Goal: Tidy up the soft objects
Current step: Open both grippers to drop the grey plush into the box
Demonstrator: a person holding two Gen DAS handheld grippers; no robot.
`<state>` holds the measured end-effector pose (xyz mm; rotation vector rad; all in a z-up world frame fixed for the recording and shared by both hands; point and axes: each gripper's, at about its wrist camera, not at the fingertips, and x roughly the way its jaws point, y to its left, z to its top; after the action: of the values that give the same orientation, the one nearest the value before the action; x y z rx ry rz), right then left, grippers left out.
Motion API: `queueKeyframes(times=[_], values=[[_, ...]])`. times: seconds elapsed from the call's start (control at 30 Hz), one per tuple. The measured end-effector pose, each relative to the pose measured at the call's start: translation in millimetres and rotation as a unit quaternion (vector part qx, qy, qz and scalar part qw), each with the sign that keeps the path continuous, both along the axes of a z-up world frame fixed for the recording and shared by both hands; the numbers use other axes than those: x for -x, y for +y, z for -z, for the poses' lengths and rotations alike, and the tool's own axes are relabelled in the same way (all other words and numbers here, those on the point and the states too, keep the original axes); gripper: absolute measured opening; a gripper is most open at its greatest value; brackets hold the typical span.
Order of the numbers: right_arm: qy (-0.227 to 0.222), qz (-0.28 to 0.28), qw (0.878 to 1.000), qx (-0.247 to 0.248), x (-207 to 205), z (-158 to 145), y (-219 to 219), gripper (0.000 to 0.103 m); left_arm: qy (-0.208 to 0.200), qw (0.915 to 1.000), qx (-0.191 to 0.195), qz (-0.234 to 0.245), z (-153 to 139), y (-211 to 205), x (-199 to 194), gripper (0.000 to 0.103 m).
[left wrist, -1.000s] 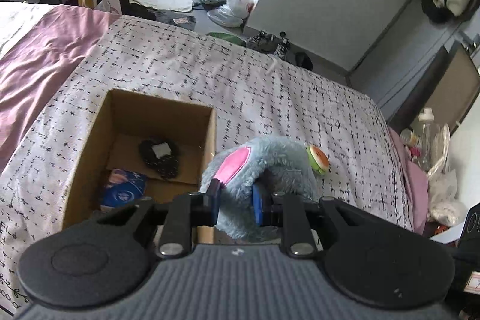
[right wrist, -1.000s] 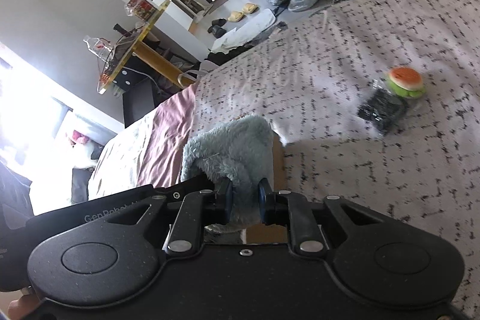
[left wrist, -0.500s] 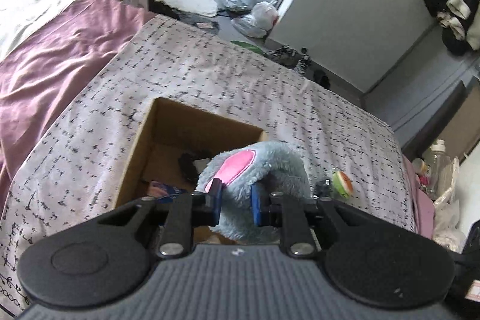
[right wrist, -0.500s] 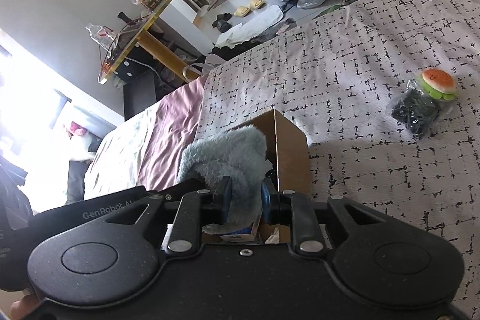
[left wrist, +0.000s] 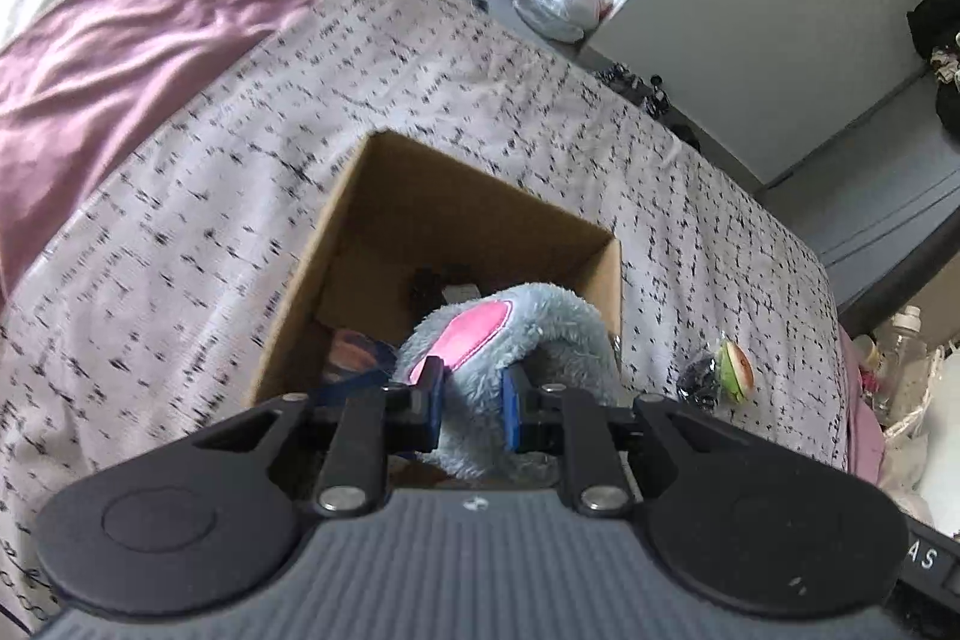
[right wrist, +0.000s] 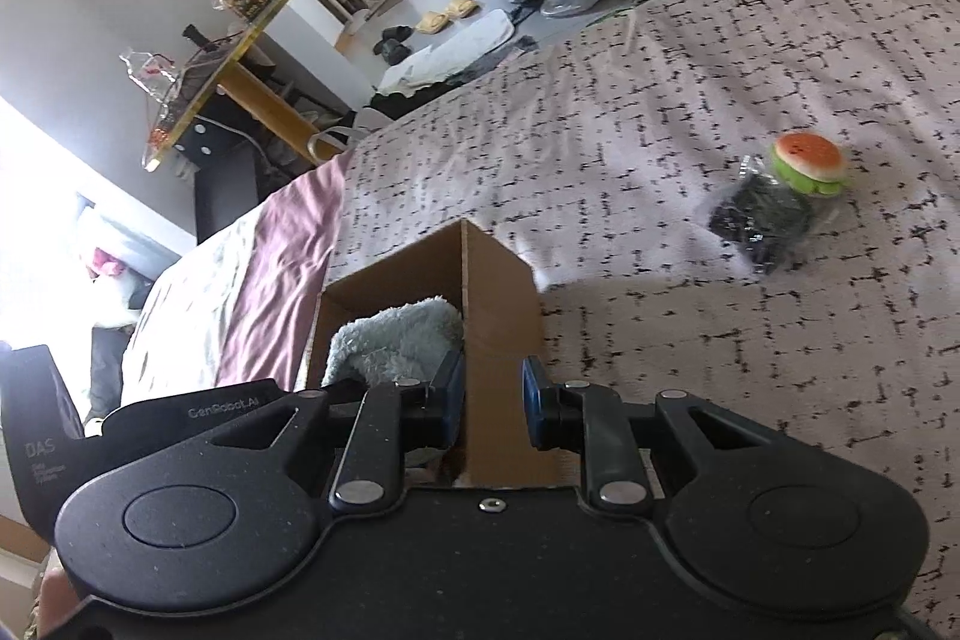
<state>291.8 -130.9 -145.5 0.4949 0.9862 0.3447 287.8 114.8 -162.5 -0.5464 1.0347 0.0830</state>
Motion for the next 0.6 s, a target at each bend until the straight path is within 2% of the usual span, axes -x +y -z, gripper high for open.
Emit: queueKeyframes(times=[0.13, 0.23, 0.3, 0.53, 0.6], values=[[0.002, 0.005, 1.0, 0.003, 0, 0, -4, 0.022, 0.04, 0.9984, -0.027, 0.028, 13, -16, -7, 0.023], [0.001, 0.006, 1.0, 0.003, 1, 0, -6, 0.022, 0.037, 0.9985, -0.028, 0.029, 12, -16, -3, 0.034], [0.004, 0.006, 1.0, 0.002, 1, 1, -6, 0.022, 0.035, 0.9982, -0.039, 0.028, 9, -15, 0, 0.044], [0.004, 0.003, 1.0, -0.004, 6, 1, -7, 0.022, 0.023, 0.9977, -0.059, 0.023, -12, -13, 4, 0.051], [0.005, 0.003, 1.0, -0.006, 7, 2, -9, 0.023, 0.018, 0.9969, -0.073, 0.021, -19, -17, 6, 0.06]])
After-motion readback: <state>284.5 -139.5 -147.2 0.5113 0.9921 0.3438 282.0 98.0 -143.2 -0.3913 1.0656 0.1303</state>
